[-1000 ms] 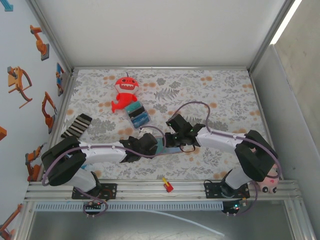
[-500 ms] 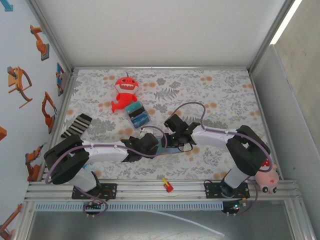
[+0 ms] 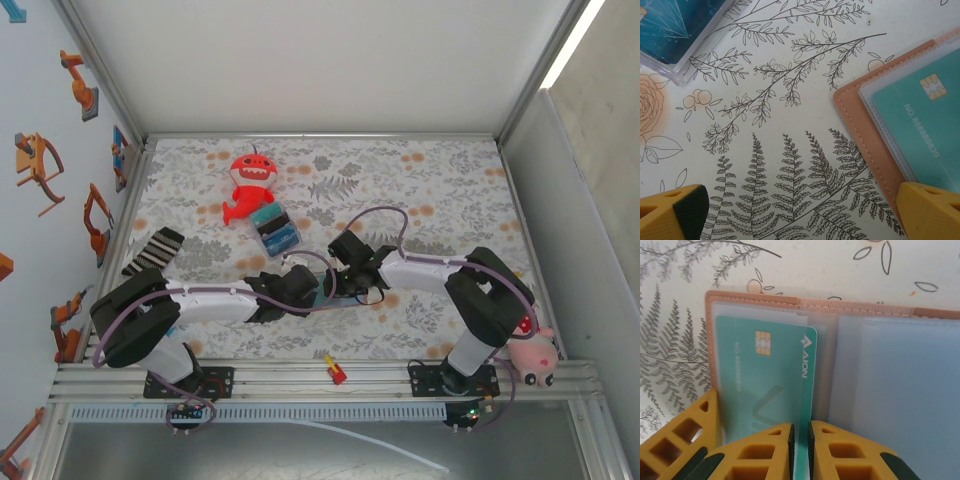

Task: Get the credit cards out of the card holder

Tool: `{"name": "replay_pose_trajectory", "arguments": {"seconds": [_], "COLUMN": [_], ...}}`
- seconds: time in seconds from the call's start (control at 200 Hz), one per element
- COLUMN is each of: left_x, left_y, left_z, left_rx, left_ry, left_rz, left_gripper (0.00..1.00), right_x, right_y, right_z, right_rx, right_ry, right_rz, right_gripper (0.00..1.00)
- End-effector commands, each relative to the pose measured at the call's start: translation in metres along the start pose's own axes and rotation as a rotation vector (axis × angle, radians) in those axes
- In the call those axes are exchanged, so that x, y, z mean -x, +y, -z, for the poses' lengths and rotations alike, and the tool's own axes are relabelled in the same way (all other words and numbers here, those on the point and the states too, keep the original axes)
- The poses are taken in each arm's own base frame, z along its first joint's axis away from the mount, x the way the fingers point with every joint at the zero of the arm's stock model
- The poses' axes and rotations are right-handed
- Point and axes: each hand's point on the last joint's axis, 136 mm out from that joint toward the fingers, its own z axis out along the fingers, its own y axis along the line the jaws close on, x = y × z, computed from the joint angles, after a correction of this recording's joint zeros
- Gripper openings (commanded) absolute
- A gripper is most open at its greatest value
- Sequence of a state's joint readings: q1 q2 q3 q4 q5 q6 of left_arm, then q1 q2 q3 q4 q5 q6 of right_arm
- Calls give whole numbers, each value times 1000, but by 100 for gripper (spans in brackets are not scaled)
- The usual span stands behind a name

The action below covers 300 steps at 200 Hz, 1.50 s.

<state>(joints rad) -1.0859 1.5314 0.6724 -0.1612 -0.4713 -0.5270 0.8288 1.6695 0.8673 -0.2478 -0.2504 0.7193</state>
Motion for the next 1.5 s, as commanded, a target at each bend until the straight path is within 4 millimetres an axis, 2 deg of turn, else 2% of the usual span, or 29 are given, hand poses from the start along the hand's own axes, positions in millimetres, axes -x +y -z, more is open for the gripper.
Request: {"name": "replay_pose_trajectory", "arguments": {"seconds": [0.0,0.616,0.901,1.237,1.497], "left_x": [-9,-10,-9,-11,-11], "left_y": [3,4,3,0,-1], "left_z": [-1,0,-1,-3,-2], "left_rx": [17,29,29,21,19], "left_ry": [48,64,75,86,88], "left_rz": [-20,-29,-40,-45,-47], "left_gripper": [97,97,97,97,97], "right_x": [2,-3,-3,4,4], "right_y": [0,-9,-1,18,14], "right_z": [-1,4,-7,5,7], "right_rx": [-11,38,143,328,339], "right_ry": [6,-10,4,-42,-59], "right_rz": [-18,-87,-124,-136,-149], "right_gripper": [16,16,16,15,11]}}
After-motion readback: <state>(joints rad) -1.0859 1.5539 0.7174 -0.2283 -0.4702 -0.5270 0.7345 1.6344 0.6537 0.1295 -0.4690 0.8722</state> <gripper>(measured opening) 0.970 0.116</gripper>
